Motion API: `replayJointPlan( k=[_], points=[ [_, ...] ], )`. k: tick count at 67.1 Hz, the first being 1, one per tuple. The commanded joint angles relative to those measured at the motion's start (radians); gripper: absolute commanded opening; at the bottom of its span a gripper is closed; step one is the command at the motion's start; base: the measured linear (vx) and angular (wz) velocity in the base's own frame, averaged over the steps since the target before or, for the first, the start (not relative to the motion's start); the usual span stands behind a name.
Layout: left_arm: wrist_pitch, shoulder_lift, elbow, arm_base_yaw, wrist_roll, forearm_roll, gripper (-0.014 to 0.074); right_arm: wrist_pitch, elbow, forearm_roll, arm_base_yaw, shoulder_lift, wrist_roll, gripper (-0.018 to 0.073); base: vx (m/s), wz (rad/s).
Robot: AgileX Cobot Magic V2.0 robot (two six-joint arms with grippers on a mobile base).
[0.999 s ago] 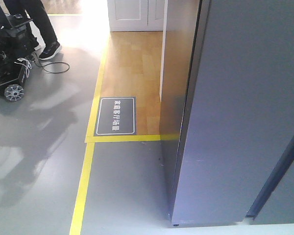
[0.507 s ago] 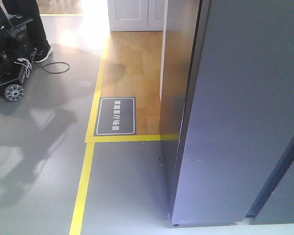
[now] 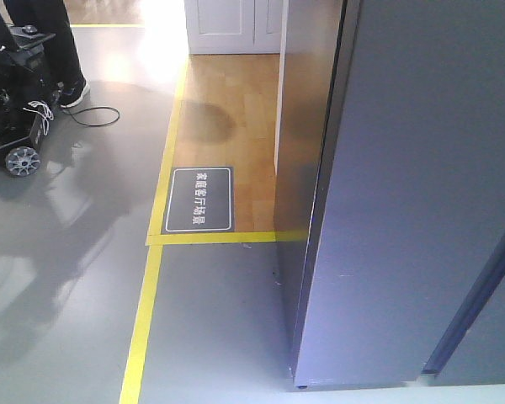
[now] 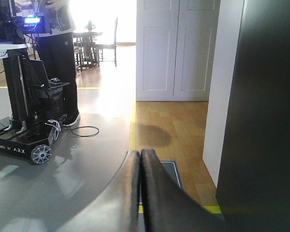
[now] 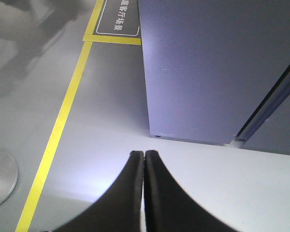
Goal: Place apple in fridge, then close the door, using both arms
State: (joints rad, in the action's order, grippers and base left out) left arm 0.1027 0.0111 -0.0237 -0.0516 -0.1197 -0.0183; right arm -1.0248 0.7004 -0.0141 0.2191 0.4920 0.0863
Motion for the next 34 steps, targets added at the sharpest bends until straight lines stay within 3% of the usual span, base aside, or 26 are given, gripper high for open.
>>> replayJointPlan(
  k=[1,14,23,34],
  points=[
    [-0.067,0.015,0.017,0.002,-0.006,0.008,-0.0006,0.059,0.018,-0.002,-0.012,-0.013,-0.007,-0.0003,0.0,0.0],
    [-0.063,0.015,0.017,0.002,-0.006,0.008,-0.0006,0.077,0.007,0.06,-0.039,-0.082,-0.02,-0.0003,0.0,0.0],
    [-0.06,0.015,0.017,0.002,-0.006,0.008,-0.0006,0.329,-0.111,0.068,-0.11,-0.159,-0.021,-0.0003,0.0,0.0],
    [-0.06,0.015,0.017,0.002,-0.006,0.008,-0.0006,0.671,-0.336,0.058,-0.119,-0.279,-0.021,-0.0003,0.0,0.0]
  ],
)
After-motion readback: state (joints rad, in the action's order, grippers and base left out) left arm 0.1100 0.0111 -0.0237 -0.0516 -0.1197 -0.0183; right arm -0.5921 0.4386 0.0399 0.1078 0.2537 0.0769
